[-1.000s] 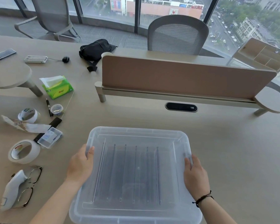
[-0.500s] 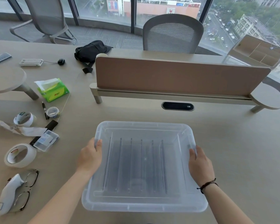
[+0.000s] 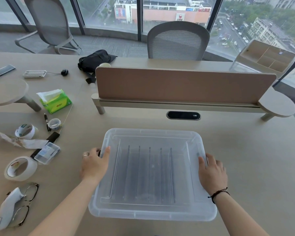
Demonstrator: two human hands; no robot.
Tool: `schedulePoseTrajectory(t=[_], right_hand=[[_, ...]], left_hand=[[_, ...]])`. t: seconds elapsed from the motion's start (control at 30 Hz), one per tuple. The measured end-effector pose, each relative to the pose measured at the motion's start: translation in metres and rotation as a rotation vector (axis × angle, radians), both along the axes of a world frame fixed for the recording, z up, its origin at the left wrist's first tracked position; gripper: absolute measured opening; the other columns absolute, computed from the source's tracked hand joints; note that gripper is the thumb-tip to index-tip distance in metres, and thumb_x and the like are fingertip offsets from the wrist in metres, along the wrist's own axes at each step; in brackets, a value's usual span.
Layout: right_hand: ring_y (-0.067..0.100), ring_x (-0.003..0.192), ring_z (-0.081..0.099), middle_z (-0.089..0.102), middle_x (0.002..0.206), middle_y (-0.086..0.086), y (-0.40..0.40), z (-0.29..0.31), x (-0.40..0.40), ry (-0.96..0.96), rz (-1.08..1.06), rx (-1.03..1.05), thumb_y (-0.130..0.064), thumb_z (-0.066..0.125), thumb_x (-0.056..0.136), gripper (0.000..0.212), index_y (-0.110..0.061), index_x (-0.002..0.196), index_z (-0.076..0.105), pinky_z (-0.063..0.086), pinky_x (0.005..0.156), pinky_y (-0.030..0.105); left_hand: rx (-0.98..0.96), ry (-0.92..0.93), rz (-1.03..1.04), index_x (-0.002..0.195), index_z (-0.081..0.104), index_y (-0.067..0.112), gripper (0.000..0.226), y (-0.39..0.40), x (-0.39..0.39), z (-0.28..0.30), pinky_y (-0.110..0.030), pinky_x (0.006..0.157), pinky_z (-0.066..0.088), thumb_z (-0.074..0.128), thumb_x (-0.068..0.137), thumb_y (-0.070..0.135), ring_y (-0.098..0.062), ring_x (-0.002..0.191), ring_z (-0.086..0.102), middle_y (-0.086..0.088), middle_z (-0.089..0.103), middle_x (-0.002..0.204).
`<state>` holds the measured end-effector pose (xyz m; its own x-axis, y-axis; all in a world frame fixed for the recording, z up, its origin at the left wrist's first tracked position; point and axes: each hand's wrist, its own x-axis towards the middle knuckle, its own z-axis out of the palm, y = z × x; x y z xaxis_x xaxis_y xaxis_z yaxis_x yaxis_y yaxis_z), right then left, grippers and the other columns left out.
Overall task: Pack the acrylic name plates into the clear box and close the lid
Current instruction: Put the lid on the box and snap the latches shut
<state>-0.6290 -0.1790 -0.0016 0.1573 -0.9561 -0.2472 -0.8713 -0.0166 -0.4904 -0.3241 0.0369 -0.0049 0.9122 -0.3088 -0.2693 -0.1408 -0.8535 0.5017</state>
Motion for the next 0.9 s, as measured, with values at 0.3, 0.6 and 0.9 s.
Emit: schedulePoseTrajectory(t=[0.3, 0.6, 0.9], right_hand=[[0.024, 0.112, 0.057, 0.059, 0.124, -0.004, -0.003, 0.004, -0.009, -0.268, -0.147, 0.326, -0.062, 0.052, 0.087, 0.066, -0.022, 0.139, 0.043, 0.046, 0.084, 0.038], [0.023, 0.075, 0.059, 0.064, 0.082, 0.005, -0.011, 0.015, -0.008, -0.093, -0.031, 0.201, -0.049, 0.057, 0.089, 0.036, -0.013, 0.085, 0.054, 0.046, 0.064, 0.036], [0.036, 0.077, 0.059, 0.061, 0.082, 0.011, -0.001, 0.012, 0.004, -0.123, -0.051, 0.213, -0.039, 0.043, 0.099, 0.033, -0.007, 0.099, 0.044, 0.047, 0.067, 0.042]], left_hand=[[0.079, 0.058, 0.035, 0.111, 0.057, 0.012, 0.082, 0.002, 0.001, 0.0, -0.039, 0.078, 0.043, 0.032, 0.079, 0.083, -0.032, 0.095, 0.057, -0.009, 0.063, 0.102], [0.169, -0.125, -0.136, 0.1, 0.054, 0.012, 0.054, 0.009, 0.001, 0.011, -0.039, 0.072, 0.044, 0.037, 0.092, 0.063, -0.033, 0.089, 0.058, -0.01, 0.061, 0.097], [-0.085, 0.222, -0.051, 0.088, 0.049, 0.008, 0.035, 0.005, -0.001, 0.011, -0.034, 0.058, 0.036, 0.045, 0.099, 0.041, -0.023, 0.07, 0.053, -0.008, 0.056, 0.079]])
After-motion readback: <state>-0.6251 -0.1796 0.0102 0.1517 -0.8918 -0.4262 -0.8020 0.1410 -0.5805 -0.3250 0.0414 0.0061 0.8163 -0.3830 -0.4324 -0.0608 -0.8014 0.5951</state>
